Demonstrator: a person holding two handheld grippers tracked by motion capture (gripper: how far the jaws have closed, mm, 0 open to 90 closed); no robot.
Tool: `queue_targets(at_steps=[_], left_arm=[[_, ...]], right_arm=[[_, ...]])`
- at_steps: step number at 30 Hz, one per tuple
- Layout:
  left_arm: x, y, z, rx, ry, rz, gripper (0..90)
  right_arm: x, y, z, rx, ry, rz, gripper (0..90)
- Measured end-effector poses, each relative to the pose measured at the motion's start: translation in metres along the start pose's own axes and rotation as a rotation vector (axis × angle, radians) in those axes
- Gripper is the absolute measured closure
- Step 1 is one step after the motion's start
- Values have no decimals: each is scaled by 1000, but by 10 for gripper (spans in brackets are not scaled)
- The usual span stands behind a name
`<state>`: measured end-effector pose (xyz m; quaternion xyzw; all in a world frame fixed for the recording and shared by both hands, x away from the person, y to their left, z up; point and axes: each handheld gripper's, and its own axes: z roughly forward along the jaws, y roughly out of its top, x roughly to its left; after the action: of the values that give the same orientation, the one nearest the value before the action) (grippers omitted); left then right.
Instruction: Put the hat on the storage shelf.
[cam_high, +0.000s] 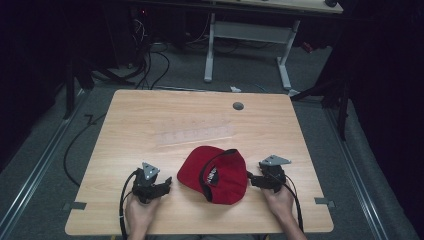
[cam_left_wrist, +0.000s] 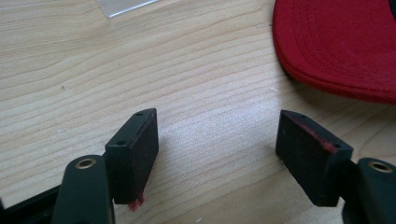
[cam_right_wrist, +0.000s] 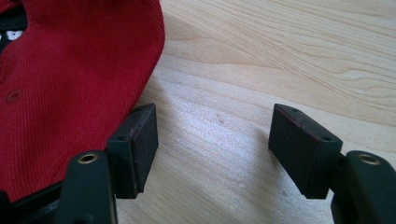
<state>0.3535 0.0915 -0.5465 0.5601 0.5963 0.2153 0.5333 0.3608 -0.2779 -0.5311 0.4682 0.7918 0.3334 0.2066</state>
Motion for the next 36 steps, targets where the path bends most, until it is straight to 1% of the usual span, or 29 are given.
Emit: queue_targets(at_steps=[9,11,14,25,31,34,36], left_arm=[[-1,0,0,1,-3,-1,285],[-1,0,0,2,-3,-1,283],[-1,-1,0,3,-5,-1,278],[-1,-1,0,4,-6,0,275],[-1,-1,0,4,-4,-1,273],[-1,-1,0,5,-5,-1,273],[-1,-1,0,4,-5,-1,272]], right_arm=[[-1,0,0,-2,1,-3,331],[-1,0,0,-1,1,-1,328],[0,0,0,2,-11,11,323],[-1,-1,-1,0,-14,18,337],[-2,-1,-3,2,-37,30,364],[-4,-2,-5,-9,-42,33,364],[-6,-2,-8,-22,-39,50,364]])
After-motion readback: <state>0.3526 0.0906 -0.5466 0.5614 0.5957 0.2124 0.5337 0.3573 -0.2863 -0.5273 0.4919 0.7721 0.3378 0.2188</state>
